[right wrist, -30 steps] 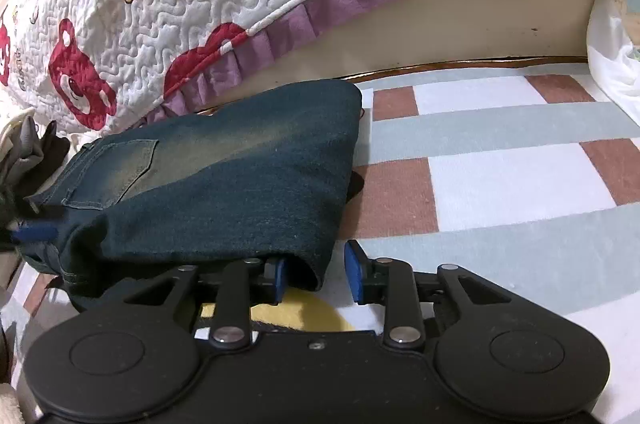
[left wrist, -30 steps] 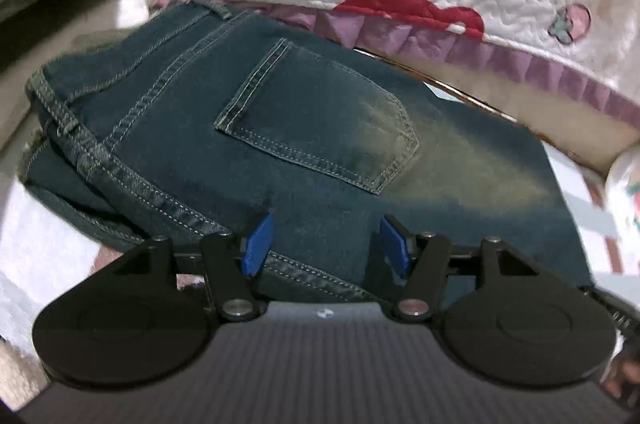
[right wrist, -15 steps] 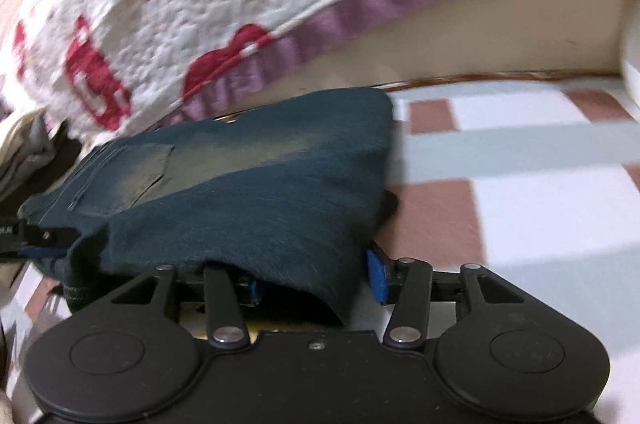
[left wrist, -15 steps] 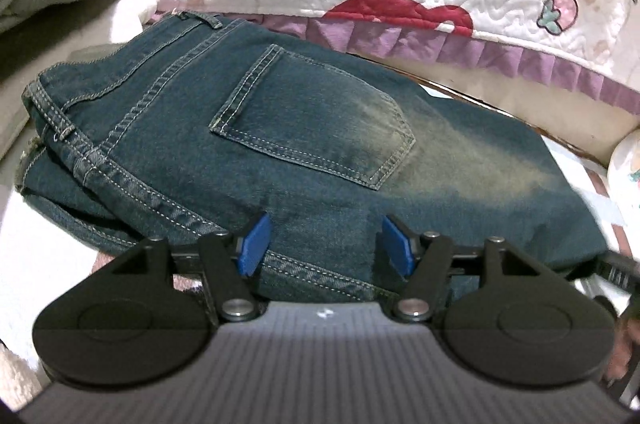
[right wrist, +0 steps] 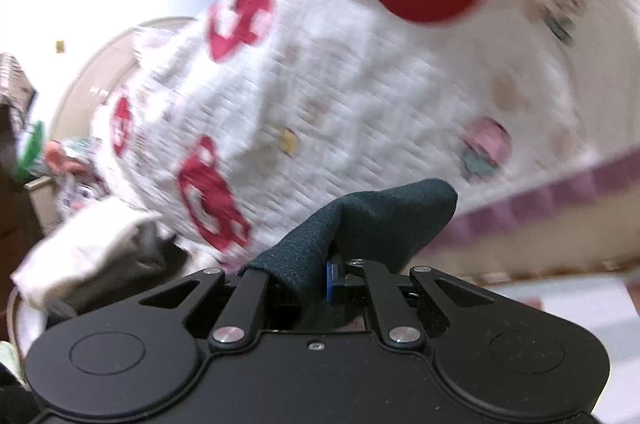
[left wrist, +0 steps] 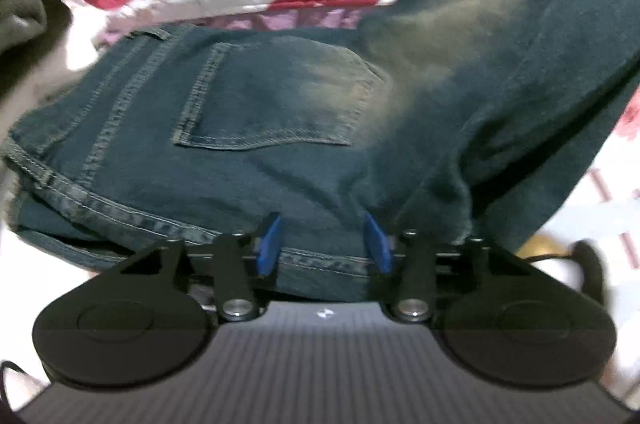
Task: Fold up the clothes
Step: 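Grasp the jeans edge with the right tool and lift it toward the left tool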
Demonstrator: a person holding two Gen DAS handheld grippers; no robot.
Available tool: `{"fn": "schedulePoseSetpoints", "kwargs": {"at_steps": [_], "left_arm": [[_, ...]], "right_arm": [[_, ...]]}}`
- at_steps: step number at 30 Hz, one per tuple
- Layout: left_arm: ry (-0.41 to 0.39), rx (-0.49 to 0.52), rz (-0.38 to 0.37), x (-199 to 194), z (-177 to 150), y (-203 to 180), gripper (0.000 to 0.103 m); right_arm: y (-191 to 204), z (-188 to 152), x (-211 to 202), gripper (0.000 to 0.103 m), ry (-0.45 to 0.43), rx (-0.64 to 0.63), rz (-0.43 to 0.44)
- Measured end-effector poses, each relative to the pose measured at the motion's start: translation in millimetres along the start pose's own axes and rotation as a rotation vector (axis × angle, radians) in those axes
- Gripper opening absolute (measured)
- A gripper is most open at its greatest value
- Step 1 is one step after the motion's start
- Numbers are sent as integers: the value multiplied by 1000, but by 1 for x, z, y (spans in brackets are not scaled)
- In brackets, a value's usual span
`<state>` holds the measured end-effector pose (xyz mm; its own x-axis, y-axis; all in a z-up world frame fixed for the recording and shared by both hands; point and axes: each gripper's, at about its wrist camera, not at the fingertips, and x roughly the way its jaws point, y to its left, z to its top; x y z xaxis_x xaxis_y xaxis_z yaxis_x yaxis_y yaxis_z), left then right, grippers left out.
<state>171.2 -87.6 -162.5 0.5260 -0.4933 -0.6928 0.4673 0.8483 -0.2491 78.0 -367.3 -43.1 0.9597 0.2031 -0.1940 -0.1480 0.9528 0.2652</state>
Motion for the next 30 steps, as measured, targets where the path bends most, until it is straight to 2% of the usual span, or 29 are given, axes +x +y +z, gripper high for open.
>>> {"fn": "schedulePoseSetpoints", "kwargs": {"at_steps": [2, 6, 8, 9, 13, 15, 18, 25, 30], "left_arm": [[10, -44, -74, -7, 1, 0, 35], [58, -86, -144, -25, -7, -31, 35], [104, -36, -189, -22, -10, -57, 36], [127, -22, -186, -15, -15, -63, 37], [215, 30, -171, 13, -36, -87, 39], [234, -24, -206, 12, -38, -75, 41], [202, -119, -236, 2, -28, -52, 46], [-8, -283, -185, -23, -17, 4, 49], [-159, -400, -148, -41, -9, 44, 49]], "right_arm": [[12, 12, -6, 9, -26, -8, 14], [22, 32, -46, 8, -59, -27, -43], [24, 39, -70, 8, -69, -58, -76], [23, 40, -80, 8, -69, -77, -96], [11, 27, -87, 9, 39, -123, -203], [5, 12, -80, 9, 80, -106, -214], [8, 7, -68, 9, 91, -115, -195], [33, 18, -44, 9, 83, -177, -69], [64, 21, -4, 9, 108, -247, 53]]}}
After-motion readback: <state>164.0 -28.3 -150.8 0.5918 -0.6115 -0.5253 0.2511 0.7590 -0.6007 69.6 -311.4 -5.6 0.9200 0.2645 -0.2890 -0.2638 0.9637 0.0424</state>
